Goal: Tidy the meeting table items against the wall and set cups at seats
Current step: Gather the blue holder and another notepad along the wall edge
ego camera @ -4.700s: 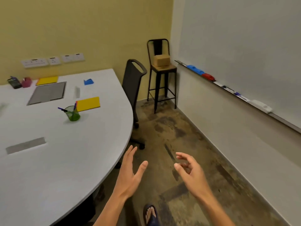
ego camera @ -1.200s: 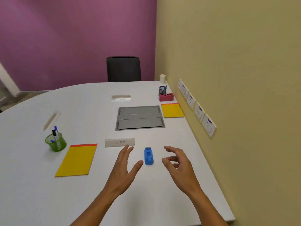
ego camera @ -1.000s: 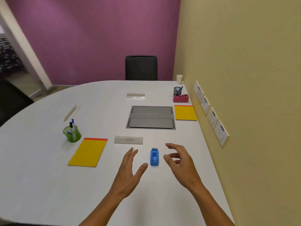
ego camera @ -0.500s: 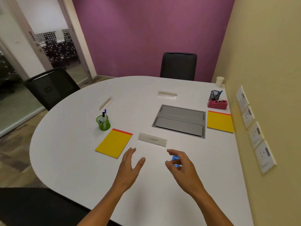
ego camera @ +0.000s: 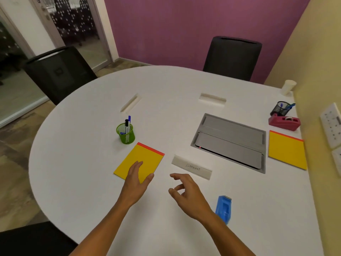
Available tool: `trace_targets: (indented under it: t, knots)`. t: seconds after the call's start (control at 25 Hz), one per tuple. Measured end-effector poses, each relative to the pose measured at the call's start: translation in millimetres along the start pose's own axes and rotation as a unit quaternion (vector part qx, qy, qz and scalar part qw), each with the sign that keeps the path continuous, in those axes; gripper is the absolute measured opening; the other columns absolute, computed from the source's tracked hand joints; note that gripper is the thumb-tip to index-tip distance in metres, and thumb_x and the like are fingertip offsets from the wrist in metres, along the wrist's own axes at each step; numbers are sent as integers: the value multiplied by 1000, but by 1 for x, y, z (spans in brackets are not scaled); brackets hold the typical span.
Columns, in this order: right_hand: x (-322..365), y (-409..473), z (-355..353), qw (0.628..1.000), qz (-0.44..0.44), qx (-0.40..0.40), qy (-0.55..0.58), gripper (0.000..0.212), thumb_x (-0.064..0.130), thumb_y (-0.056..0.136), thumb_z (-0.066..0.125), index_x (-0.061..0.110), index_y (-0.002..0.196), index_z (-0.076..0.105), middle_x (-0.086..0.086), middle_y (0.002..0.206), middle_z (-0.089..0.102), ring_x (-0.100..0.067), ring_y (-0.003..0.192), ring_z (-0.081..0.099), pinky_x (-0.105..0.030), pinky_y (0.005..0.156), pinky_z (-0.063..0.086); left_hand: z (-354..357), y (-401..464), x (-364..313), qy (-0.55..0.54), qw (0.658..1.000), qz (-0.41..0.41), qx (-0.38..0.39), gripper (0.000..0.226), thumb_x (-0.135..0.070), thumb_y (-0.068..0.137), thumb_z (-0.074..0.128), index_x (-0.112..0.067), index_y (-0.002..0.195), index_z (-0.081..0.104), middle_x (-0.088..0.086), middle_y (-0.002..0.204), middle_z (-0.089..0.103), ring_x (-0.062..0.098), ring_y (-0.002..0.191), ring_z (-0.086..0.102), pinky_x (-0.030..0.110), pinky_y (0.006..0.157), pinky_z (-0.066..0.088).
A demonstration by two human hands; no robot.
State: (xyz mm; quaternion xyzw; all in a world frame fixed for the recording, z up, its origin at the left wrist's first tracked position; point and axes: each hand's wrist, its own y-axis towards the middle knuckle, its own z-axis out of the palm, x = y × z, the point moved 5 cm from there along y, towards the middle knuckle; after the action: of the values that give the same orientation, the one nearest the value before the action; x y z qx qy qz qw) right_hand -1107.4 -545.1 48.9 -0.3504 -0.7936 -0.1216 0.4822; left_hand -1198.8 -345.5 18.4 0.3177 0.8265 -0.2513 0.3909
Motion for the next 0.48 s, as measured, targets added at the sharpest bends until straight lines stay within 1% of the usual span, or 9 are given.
trace_targets:
  t: [0.08, 0.16, 0.28, 0.36, 0.48]
  knots:
    - [-10, 31, 17, 1000, 26, 13, 10, 42, 42, 96, 61, 53, 132, 43, 18, 138, 46, 0, 104, 60, -21, 89, 55, -3, 33, 26, 13, 1000, -18, 20, 73, -41, 91, 67, -23, 153, 33, 2, 162, 27, 22, 148, 29, 37, 111, 35]
    - [-11, 40, 26, 999, 40, 26, 2, 44, 41, 96, 61, 45, 138, 45, 14, 140, 46, -2, 105, 60, -23, 90, 55, -5, 47, 35, 30, 999, -9, 41, 74, -39, 90, 69, -21, 153, 34, 2, 162, 27, 22, 148, 28, 37, 112, 34]
    - [-21, 69, 51, 996, 69, 51, -5, 48, 41, 97, 61, 40, 143, 44, 10, 144, 45, -6, 106, 60, -24, 92, 55, -1, 81, 62, 52, 996, -28, 63, 75, -37, 90, 70, -19, 153, 34, 4, 162, 26, 23, 149, 27, 39, 113, 33]
    - [-29, 86, 64, 994, 88, 64, -9, 51, 41, 97, 60, 37, 145, 43, 7, 145, 45, -7, 107, 60, -23, 92, 53, 2, 101, 79, 65, 994, -56, 62, 76, -39, 90, 70, -18, 153, 34, 6, 162, 26, 25, 149, 27, 42, 114, 34]
    - [-42, 102, 78, 989, 121, 84, -17, 54, 40, 98, 60, 33, 148, 40, 4, 148, 43, -8, 109, 60, -17, 89, 48, 5, 122, 95, 76, 991, -90, 55, 76, -41, 91, 68, -16, 154, 33, 8, 162, 27, 27, 149, 27, 47, 116, 32]
